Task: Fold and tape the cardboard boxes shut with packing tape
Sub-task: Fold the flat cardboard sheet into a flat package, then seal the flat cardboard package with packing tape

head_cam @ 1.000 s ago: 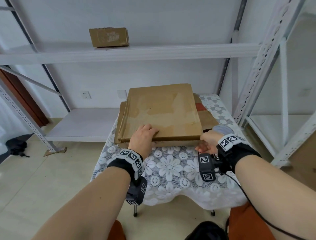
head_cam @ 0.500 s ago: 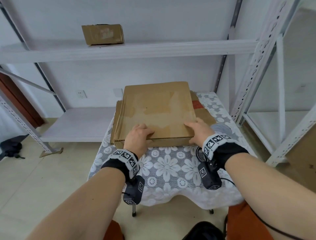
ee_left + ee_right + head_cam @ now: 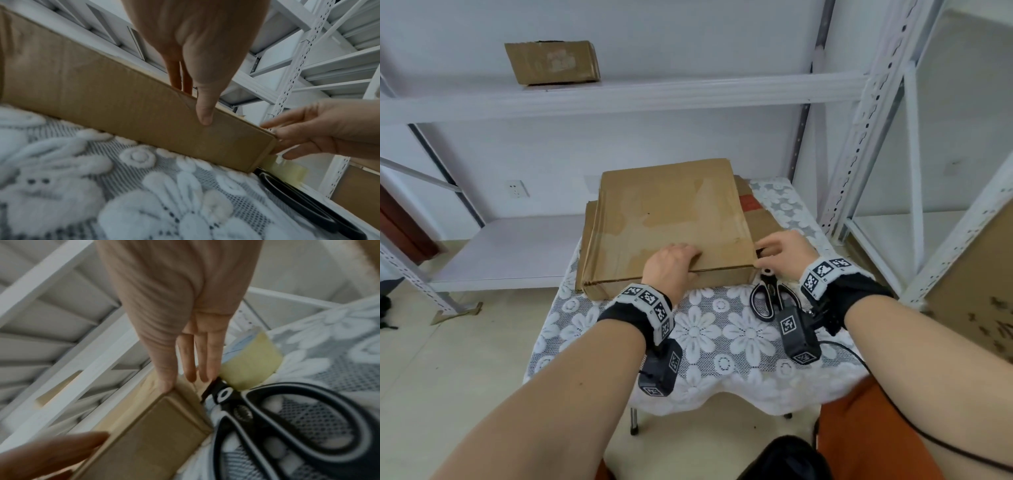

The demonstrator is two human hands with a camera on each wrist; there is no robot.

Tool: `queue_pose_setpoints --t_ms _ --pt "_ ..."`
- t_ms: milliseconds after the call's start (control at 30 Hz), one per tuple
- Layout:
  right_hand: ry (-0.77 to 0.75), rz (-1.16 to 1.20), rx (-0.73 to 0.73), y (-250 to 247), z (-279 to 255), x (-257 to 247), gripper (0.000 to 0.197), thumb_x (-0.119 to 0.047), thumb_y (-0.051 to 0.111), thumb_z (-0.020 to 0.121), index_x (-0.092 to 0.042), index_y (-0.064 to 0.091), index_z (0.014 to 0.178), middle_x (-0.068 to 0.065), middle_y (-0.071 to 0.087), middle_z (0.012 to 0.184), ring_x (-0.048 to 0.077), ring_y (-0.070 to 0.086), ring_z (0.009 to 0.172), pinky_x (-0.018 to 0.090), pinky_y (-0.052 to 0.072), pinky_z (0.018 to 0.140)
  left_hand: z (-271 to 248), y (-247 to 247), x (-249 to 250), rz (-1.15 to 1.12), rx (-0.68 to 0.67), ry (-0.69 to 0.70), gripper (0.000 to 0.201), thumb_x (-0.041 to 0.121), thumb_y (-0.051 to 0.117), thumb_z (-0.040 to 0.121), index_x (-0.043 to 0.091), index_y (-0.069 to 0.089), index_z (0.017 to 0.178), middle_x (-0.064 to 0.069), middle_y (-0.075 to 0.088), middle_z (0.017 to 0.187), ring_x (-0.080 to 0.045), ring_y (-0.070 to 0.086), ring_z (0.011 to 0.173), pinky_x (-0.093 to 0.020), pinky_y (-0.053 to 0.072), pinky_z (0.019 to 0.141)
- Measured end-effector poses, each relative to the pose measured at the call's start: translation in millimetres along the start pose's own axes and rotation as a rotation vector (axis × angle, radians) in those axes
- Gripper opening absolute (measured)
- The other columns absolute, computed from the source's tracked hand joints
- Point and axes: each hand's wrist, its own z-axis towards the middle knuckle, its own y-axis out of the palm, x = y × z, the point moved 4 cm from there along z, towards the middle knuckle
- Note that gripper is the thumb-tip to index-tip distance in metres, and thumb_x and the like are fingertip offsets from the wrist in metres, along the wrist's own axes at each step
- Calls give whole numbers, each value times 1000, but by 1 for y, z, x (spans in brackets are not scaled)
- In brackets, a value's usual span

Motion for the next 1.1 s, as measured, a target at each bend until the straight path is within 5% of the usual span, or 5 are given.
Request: queue_pose_setpoints --t_ms 333,500,700,867,1100 --pt "14 -643 56 12 0 26 26 -6 52 88 -12 44 64 5 48 74 22 50 75 28 38 67 -3 0 -5 -56 -7 5 50 25 66 90 24 52 138 10 53 140 -14 44 126 -29 38 102" --pt "-13 -398 364 -7 -1 8 6 -13 50 95 -10 55 97 2 59 74 24 55 76 42 36 102 -3 0 -9 -51 -34 -5 51 29 64 91 28 49 140 14 48 145 -12 38 131 -39 25 112" --pt "-424 -208 325 24 -2 -81 19 -20 40 100 -5 50 105 2 50 66 17 44 49 25 33 45 -5 -2 -14 -74 -56 44 55 25 65 90 25 46 143 9 45 148 -15 40 130 -36 31 111" --pt "-484 -229 146 70 0 -96 12 -24 46 98 -14 43 92 -5 42 71 19 44 61 29 34 53 -17 -2 -38 -105 -4 -20 58 18 70 85 16 50 139 -7 42 142 -25 42 126 -32 35 105" --pt "-489 -312 -121 103 14 -98 61 -37 71 80 -6 49 128 7 40 138 21 36 128 31 34 105 -20 -4 -64 -403 83 -23 43 16 78 75 8 69 116 -3 66 117 -20 58 106 -30 44 95"
